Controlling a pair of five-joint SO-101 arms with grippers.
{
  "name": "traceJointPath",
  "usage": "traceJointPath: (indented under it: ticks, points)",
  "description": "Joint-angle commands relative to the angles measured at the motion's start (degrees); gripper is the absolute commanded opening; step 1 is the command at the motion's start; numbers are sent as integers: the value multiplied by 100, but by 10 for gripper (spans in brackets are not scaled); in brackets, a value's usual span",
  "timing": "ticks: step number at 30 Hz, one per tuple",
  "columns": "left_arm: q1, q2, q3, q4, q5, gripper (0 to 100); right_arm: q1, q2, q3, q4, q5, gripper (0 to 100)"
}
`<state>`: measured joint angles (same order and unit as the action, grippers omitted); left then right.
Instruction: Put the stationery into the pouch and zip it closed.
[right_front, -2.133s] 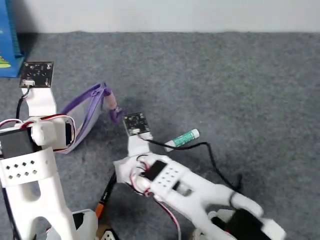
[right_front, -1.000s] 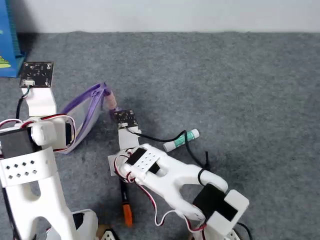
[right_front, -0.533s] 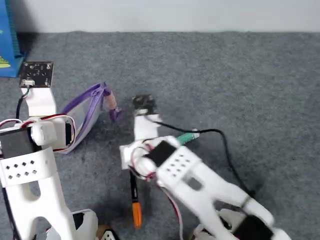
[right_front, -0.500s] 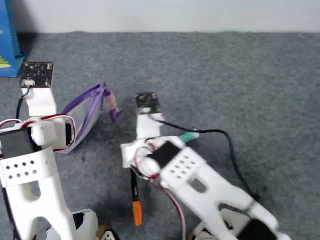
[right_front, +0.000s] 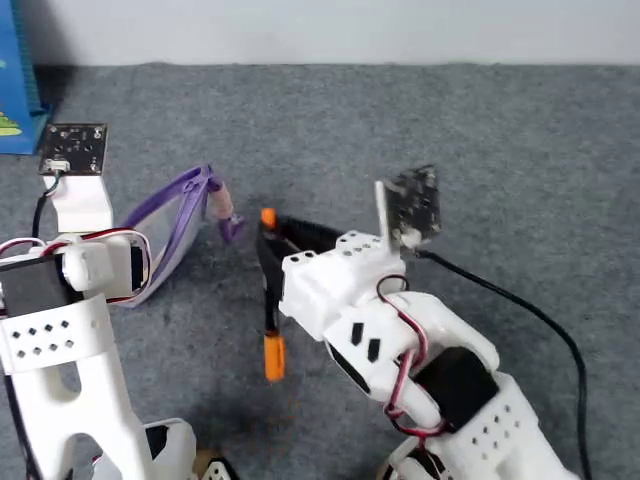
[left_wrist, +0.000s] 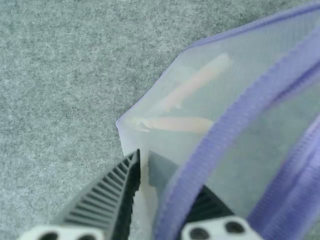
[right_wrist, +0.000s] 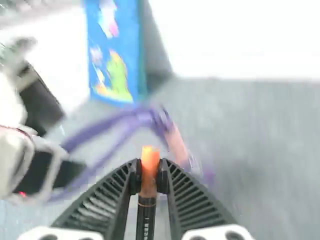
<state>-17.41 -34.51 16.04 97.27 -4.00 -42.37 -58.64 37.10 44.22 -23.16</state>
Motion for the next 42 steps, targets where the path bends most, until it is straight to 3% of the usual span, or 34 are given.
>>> traceJointPath:
  ticks: [1,10,14,27,32,42]
  points:
    - [-9,18,-145,-53,70,12,84,-356,237,-1253,281,8]
    - [-9,18,-154,-53,70,12,48,-488,949,-5174,1029,8]
    - [-9,18,-154,-53,70,12,48,-198,1011,-6273,1284,8]
    - [0,18,-154,-62,70,12,-374,1921,985,-8558,1820,8]
    - [0,18,-136,-53,70,12,-752,2624,1037,-8963,2321,8]
    - [0,18,-136,-53,70,12,-796,3108,1662,-9429,2470,8]
